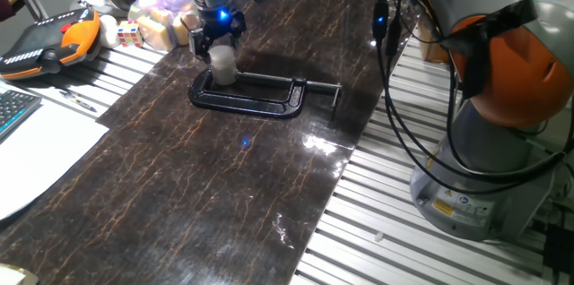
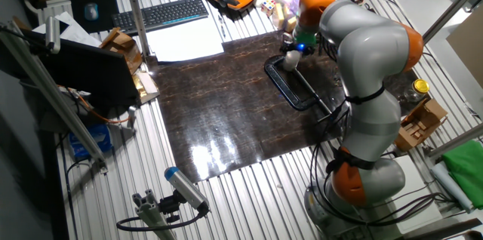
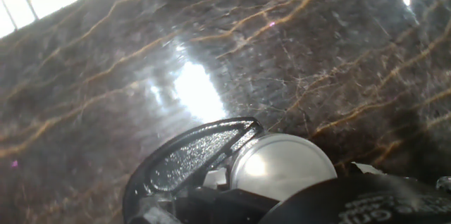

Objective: Screw the lid onto the jar

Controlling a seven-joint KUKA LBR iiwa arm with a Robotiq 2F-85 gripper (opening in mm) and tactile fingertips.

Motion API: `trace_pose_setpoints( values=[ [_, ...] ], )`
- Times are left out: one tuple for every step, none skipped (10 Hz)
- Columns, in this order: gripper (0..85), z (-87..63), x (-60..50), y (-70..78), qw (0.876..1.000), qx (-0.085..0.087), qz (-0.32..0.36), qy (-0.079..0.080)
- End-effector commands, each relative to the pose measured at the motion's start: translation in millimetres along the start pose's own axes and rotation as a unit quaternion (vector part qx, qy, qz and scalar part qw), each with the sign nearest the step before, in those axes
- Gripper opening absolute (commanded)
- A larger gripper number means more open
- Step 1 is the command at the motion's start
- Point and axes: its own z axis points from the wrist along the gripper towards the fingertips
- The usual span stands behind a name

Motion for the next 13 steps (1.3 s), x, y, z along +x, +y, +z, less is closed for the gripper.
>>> trace_pose_setpoints(
  values=[
    [85.0,0.1,0.2,0.0,0.929,-0.032,-0.370,0.000],
    [85.0,0.2,0.3,0.2,0.928,-0.034,-0.372,0.002],
    [85.0,0.3,0.5,0.5,0.927,-0.036,-0.373,0.002],
    [85.0,0.4,0.6,0.6,0.927,-0.037,-0.374,0.002],
    [84.7,0.2,0.7,0.6,0.926,-0.038,-0.374,0.003],
    [84.7,0.2,0.8,0.8,0.926,-0.039,-0.375,0.003],
    [84.7,0.3,1.0,0.9,0.926,-0.040,-0.376,0.003],
    [84.0,0.1,1.2,1.1,0.925,-0.040,-0.378,0.003],
    [83.3,-0.4,1.7,1.1,0.925,-0.041,-0.378,0.003],
    [82.7,-0.8,2.1,1.3,0.925,-0.041,-0.379,0.005],
    [82.3,-1.0,2.2,1.3,0.924,-0.041,-0.379,0.006],
    [82.0,-0.9,2.2,1.2,0.924,-0.041,-0.379,0.006],
    [81.7,-0.8,2.2,1.3,0.924,-0.040,-0.380,0.006]
  ],
)
